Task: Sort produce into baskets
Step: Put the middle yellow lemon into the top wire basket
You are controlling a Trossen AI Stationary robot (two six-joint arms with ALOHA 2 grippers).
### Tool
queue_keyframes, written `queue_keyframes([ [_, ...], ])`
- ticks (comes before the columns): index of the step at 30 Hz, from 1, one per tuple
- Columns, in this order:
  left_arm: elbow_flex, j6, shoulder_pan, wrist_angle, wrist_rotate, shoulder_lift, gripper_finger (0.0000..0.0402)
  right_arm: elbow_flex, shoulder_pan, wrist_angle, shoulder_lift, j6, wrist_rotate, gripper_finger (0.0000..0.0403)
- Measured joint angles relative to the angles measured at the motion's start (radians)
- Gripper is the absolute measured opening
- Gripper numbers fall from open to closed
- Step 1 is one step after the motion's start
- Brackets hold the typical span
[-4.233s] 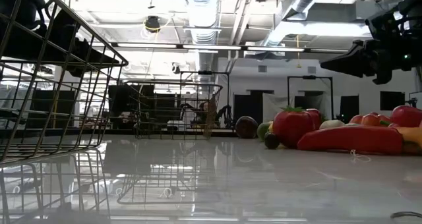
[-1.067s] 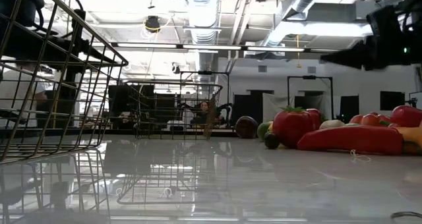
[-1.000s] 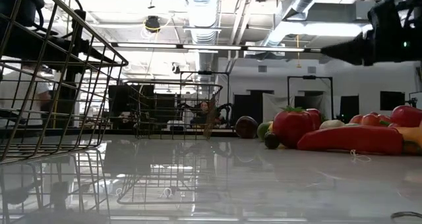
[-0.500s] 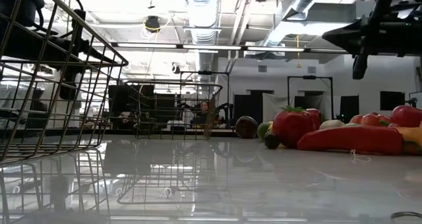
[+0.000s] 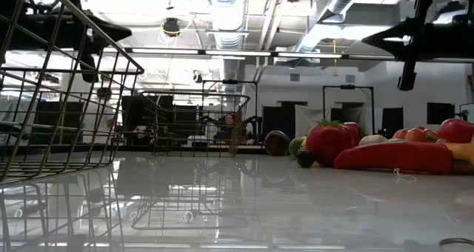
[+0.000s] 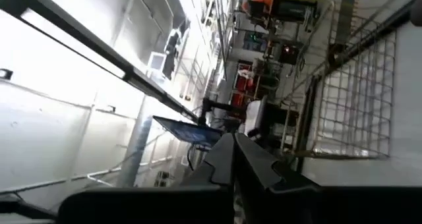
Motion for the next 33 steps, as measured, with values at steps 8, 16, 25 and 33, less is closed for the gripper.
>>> queue_keyframes([
  [8,0.122,0.026,0.000,-0.114,0.000,0.165,0.0000,0.195,-0.014,-0.202,0.128,-0.200,0.007,0.0040],
  [16,0.310,0.035,0.008,-0.135,-0.041,0.496,0.0042,0.480,-0.037,-0.627,0.372,-0.432,-0.087,0.0040],
  [25,0.561,0.122,0.008,-0.185,-0.018,0.773,0.0140,0.754,-0.056,-1.052,0.603,-0.802,-0.185,0.0098],
  [33,0.764,0.153,0.008,-0.406,-0.017,0.868,0.0198,0.774,-0.057,-1.057,0.797,-0.943,-0.240,0.0281],
])
